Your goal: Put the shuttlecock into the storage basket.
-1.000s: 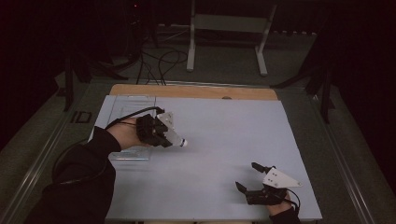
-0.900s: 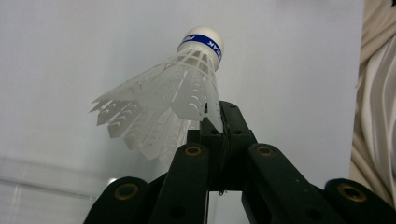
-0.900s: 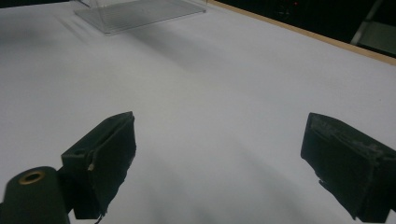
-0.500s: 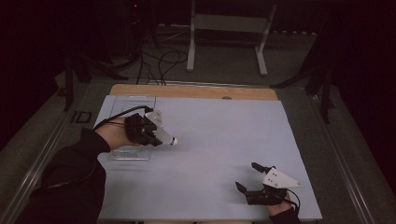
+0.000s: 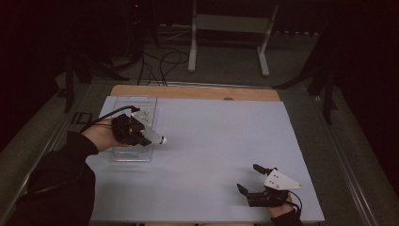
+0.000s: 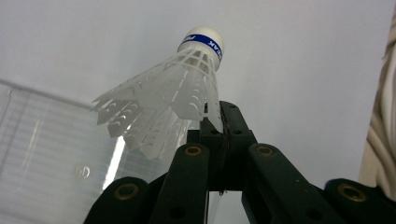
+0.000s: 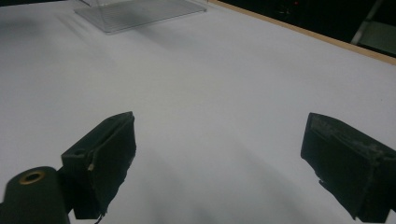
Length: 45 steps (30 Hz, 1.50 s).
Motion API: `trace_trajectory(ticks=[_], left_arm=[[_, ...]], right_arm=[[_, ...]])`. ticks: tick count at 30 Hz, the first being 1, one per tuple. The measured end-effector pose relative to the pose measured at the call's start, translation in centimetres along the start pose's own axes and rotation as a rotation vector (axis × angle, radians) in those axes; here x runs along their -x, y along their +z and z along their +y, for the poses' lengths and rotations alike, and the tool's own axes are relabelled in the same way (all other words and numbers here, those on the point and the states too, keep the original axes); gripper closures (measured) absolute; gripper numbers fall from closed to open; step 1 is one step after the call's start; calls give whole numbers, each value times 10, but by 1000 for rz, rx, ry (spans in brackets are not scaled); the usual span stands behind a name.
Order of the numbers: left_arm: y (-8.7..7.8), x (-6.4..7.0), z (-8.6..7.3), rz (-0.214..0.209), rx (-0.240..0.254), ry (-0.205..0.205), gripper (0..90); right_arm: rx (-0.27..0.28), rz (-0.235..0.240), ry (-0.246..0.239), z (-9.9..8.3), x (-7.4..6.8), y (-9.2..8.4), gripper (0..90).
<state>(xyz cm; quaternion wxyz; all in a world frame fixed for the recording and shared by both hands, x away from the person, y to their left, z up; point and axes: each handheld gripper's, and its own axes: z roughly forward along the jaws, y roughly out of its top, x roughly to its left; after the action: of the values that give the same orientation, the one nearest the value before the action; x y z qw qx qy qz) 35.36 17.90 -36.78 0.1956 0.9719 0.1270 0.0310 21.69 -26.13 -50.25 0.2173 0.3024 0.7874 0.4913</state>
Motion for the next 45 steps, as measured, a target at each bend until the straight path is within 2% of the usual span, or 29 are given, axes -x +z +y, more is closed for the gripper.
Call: trace_trajectory(ticks=[3, 8, 14, 15, 30, 39, 44, 45], left_arm=[[0, -1, -4, -4, 1, -4, 900], [-3, -6, -19, 13, -4, -41, 900], [-2, -9, -27, 17, -8, -52, 900], [-3, -12, -34, 20, -5, -66, 900], [-16, -19, -55, 40, 23, -120, 900], [-5, -24, -61, 40, 8, -139, 900], [-1, -26, -62, 53, 17, -148, 900], [2, -27, -63, 45, 21, -161, 900]], right_arm=[[-1, -1, -1, 0, 0, 0, 103], [-1, -1, 0, 0, 0, 0, 103], [-2, -2, -1, 0, 0, 0, 103], [-2, -2, -2, 0, 0, 0, 103], [-5, -4, -6, 0, -1, 1, 103], [-13, -5, -8, 0, -2, 2, 103], [-12, -6, -9, 0, -1, 2, 103], [-13, -6, -8, 0, -2, 2, 103]])
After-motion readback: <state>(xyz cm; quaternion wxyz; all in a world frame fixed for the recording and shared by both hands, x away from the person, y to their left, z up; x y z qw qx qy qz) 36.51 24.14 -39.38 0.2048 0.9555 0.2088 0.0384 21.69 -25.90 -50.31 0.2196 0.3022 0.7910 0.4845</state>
